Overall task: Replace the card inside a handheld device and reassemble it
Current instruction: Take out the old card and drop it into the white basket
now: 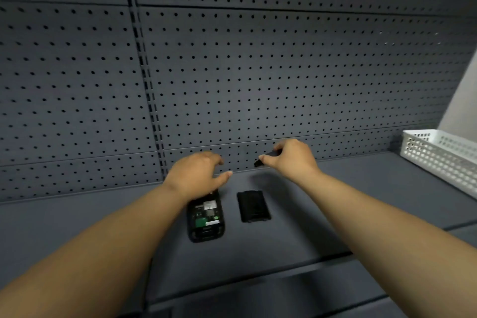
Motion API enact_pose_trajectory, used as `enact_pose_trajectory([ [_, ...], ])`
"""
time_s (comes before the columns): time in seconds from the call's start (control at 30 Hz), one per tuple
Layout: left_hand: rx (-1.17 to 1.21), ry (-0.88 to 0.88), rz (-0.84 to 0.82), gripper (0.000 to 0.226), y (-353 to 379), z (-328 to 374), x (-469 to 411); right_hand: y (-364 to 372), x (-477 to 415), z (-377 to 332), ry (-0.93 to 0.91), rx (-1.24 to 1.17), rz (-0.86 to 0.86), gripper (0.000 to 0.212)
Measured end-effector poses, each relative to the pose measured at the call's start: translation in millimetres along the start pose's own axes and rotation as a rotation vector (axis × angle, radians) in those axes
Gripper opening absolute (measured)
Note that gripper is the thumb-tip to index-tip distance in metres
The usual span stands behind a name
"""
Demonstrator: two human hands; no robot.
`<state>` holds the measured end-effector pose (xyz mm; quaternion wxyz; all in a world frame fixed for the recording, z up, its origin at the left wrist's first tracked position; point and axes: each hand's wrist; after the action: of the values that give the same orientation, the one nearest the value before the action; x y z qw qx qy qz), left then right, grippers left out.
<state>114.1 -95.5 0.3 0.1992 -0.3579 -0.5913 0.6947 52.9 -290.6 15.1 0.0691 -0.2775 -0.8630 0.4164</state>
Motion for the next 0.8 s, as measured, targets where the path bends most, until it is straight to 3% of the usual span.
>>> enact_pose_trajectory([
  [0.07, -0.011, -0.011, 0.025, 0.048, 4.1, 25.1, -15.1, -18.6, -5.4, 22.2, -0.015, -0.005, 0.021, 0.052],
  [0.47, 0.017, -0.145, 0.017, 0.048, 42.7, 189.8, -73.9, -132.0, -31.0, 147.1, -0.096, 0.053, 0.021, 0.040],
  [0.8, 0.013, -0.114, -0.011, 0.049, 49.5, 240.2, -87.9, -168.6, -27.4, 187.3, -0.091, -0.005, 0.059, 0.044],
])
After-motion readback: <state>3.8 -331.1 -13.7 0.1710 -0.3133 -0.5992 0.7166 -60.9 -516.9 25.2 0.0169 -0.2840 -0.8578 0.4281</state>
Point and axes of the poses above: each hand's wrist, its own x-axis away from the middle knuckle, its own y-axis out of the palm, z = x × y, and after that the axes turned 7 degrees about y, right-handed
